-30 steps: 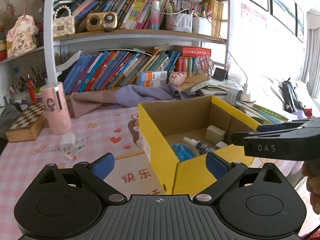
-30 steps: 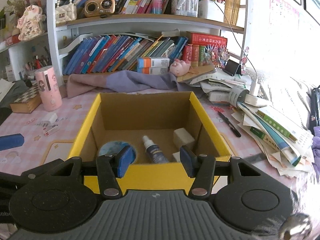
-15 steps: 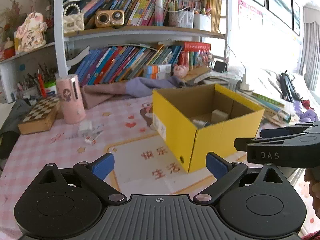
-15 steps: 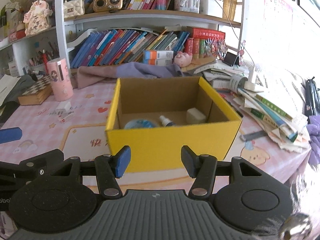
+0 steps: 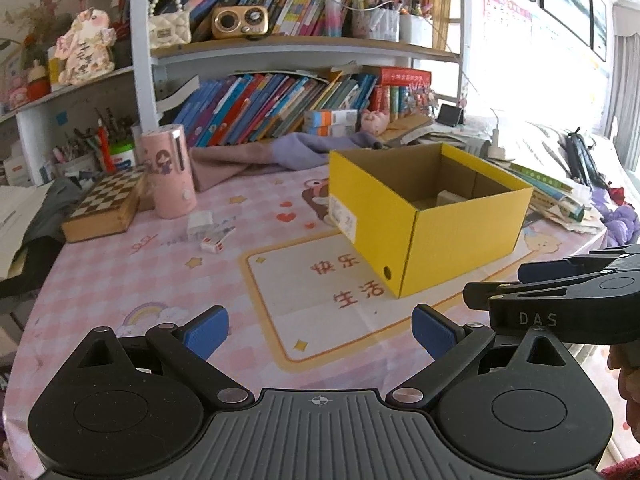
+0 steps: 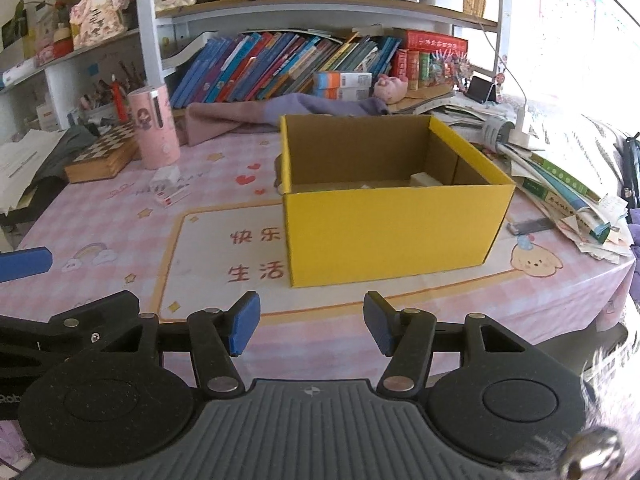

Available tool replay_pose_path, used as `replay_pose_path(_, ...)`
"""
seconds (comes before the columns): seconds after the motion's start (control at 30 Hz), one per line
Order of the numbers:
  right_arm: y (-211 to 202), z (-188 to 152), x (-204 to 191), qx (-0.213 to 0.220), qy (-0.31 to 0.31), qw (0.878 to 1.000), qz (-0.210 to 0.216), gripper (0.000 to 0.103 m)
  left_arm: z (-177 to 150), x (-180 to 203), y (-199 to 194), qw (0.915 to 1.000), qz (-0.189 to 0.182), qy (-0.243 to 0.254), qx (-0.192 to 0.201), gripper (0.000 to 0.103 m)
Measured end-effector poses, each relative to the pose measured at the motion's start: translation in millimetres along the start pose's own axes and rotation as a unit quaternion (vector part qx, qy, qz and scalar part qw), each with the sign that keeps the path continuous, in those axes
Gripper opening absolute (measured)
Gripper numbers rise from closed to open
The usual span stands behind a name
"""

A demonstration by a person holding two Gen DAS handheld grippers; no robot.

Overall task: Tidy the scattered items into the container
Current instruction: 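Withdraw both open tools from the box toward the white charger plug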

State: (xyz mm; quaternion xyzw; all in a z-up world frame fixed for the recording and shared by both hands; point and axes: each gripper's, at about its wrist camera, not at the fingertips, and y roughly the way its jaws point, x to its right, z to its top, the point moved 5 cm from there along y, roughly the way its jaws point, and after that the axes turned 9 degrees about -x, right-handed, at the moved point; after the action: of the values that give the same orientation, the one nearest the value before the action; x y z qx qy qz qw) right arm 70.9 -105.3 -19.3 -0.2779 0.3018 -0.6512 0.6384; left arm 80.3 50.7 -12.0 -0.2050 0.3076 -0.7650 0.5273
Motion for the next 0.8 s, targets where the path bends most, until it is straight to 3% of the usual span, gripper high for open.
replay_pose_path(0.8,6,0,-69,-0.011,-0.051,0.998,0.048,0.057,-23,-60,-20,0.9974,0.050,-0.051,-0.007,0.100)
